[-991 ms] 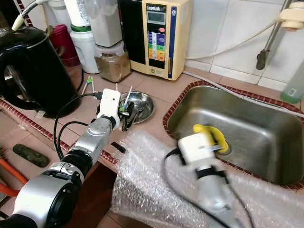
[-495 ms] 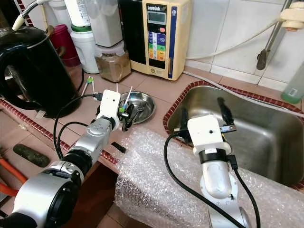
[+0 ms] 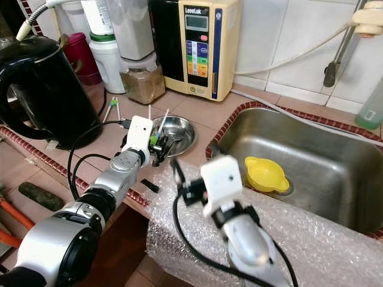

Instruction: Kitchen organization

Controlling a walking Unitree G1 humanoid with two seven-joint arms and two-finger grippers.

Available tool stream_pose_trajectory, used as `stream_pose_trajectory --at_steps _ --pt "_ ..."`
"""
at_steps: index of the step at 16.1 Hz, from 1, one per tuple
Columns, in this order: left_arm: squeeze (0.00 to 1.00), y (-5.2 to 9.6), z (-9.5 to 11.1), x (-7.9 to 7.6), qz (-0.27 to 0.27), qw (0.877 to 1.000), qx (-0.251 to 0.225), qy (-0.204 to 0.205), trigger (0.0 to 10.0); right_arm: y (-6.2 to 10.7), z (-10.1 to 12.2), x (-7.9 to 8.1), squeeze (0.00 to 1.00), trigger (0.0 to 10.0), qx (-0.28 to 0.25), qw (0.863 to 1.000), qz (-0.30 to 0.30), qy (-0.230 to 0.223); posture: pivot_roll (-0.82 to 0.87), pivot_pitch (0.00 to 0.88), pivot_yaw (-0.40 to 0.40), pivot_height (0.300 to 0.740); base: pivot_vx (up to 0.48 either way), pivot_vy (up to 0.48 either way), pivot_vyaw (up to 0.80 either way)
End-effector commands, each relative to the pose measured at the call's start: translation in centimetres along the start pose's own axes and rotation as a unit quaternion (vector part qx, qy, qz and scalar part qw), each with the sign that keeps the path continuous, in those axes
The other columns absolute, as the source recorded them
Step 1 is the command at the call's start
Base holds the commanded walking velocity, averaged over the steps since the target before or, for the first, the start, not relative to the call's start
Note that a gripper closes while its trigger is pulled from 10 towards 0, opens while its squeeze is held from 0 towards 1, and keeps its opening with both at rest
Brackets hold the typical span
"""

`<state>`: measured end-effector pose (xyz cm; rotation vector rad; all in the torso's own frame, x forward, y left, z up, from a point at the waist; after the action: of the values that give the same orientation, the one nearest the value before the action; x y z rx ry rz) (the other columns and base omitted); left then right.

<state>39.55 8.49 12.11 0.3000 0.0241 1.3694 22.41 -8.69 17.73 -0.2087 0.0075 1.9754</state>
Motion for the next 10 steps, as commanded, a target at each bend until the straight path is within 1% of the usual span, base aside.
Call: stream_pose_trajectory --at_steps 1,2,3,7,10 --pt "0.00 0.0 -0.9 0.0 0.000 0.999 0.032 0.007 2.8 0.0 -0.1 0.2 0.00 10.0 0.004 1.000 0.006 -0.001 -0.10 0.000 0.100 0.740 0.000 0.000 0.00" --pt "0.00 0.0 -1.0 0.0 0.000 0.999 0.037 0.006 2.5 0.0 -0.2 0.2 0.00 10.0 0.006 1.000 0.006 -0.001 -0.10 0.000 0.100 0.740 0.000 0.000 0.00" --pt "0.00 0.1 -1.2 0.1 0.003 0.999 0.041 0.015 0.0 0.0 -0.2 0.1 0.00 10.0 0.007 1.000 0.003 -0.002 -0.10 0.000 0.100 0.740 0.000 0.000 0.00" --pt "0.00 0.1 -1.3 0.4 0.008 0.999 0.048 0.022 0.0 0.0 -0.3 0.2 0.00 10.0 0.016 1.000 0.011 -0.005 -0.09 0.000 0.101 0.740 0.000 0.000 0.00" --pt "0.00 0.1 -1.6 1.6 0.011 0.998 0.057 0.012 0.0 -0.1 -1.0 -0.1 0.00 10.0 0.030 1.000 0.001 -0.006 -0.08 0.000 0.101 0.740 0.000 0.000 0.00"
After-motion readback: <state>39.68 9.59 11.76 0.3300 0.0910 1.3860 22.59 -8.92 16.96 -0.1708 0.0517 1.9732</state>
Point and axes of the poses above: a point about 5 cm out from each wrist's last joint towards the gripper, its own y axis pointing back from the gripper into the wrist, its own z axis along the axis of the wrist's last joint, x = y × z, the point moved 1 cm from there along -y, pointing out of the wrist towards the gripper, and after that the axes turned 1 degree about y, right-handed, at the moved point
